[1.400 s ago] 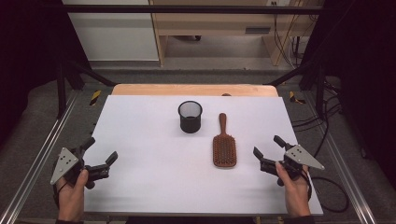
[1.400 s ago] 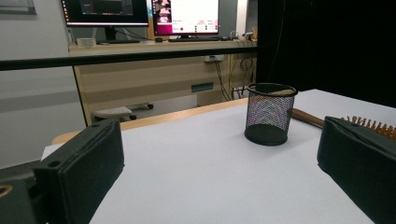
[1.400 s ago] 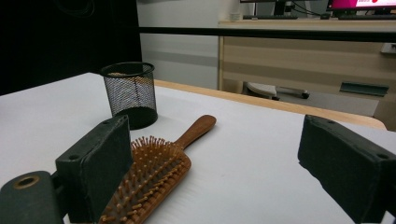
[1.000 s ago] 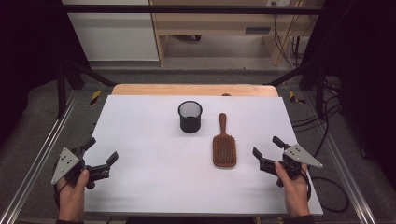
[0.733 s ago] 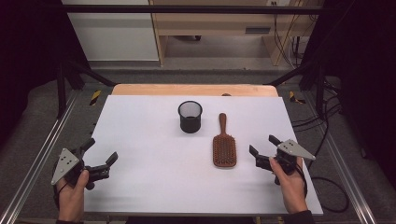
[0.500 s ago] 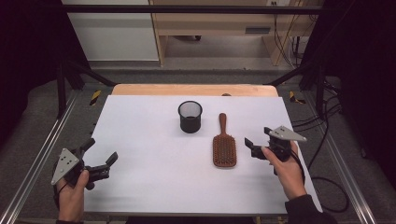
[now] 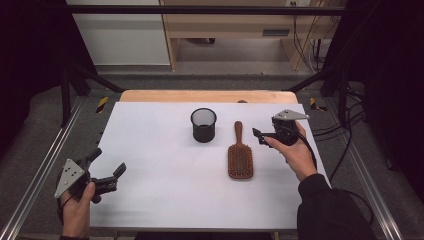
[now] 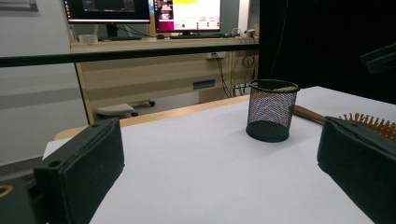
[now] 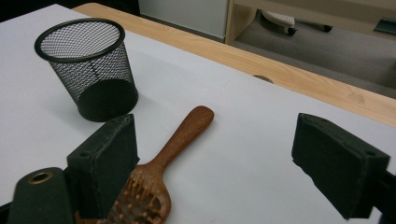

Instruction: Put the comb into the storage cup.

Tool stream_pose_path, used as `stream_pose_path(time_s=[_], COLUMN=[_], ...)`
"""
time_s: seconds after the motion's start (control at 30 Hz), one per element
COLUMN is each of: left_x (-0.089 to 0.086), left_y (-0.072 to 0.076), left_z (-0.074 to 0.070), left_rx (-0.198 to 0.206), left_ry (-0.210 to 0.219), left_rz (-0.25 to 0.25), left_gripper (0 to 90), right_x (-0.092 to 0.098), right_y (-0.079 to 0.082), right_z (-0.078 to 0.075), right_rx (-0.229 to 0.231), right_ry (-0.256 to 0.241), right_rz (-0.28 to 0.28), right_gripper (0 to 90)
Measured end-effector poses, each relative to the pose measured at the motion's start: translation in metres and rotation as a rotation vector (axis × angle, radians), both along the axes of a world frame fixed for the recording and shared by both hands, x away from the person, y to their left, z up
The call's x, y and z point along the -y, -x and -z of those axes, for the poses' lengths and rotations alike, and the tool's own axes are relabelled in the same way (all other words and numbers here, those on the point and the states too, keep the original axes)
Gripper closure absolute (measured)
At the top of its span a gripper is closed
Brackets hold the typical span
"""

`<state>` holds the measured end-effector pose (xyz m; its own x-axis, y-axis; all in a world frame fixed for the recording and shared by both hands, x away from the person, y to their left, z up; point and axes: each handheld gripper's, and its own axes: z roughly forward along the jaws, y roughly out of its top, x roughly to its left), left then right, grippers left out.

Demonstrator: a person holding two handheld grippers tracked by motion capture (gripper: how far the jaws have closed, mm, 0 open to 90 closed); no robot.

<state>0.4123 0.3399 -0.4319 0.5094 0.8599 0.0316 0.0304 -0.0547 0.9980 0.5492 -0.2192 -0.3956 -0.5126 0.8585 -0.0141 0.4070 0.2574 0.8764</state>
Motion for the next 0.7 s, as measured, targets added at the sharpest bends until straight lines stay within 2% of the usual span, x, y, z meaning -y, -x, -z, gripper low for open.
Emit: stream_pose_path(time_s=[0.1, 0.2, 0.37, 0.43, 0.57, 0.7], left_x=[0.0, 0.001, 0.001, 0.001, 0.001, 0.003], left_y=[0.0, 0.0, 0.0, 0.0, -0.001, -0.001], left_z=[0.0, 0.0, 0.0, 0.0, 0.0, 0.0], left_rx=[0.0, 0.0, -0.001, -0.001, -0.004, -0.004], left_ry=[-0.001, 0.0, -0.001, -0.002, -0.003, -0.01], left_rz=[0.001, 0.002, 0.004, 0.005, 0.006, 0.01], left_gripper=[0.8, 0.8, 0.8, 0.8, 0.8, 0.8], right_x=[-0.006, -0.011, -0.019, -0.022, -0.028, -0.033], right_y=[-0.009, -0.015, -0.023, -0.026, -0.03, -0.033], right_z=[-0.001, -0.002, 0.001, 0.003, 0.006, 0.011], right_rx=[-0.009, -0.014, -0.028, -0.036, -0.038, -0.031], right_ry=[0.011, -0.01, -0.013, -0.002, 0.03, 0.026], right_rz=[0.0, -0.003, -0.015, -0.018, -0.032, -0.043], right_gripper=[21.2, 29.8, 40.1, 44.7, 59.2, 73.9])
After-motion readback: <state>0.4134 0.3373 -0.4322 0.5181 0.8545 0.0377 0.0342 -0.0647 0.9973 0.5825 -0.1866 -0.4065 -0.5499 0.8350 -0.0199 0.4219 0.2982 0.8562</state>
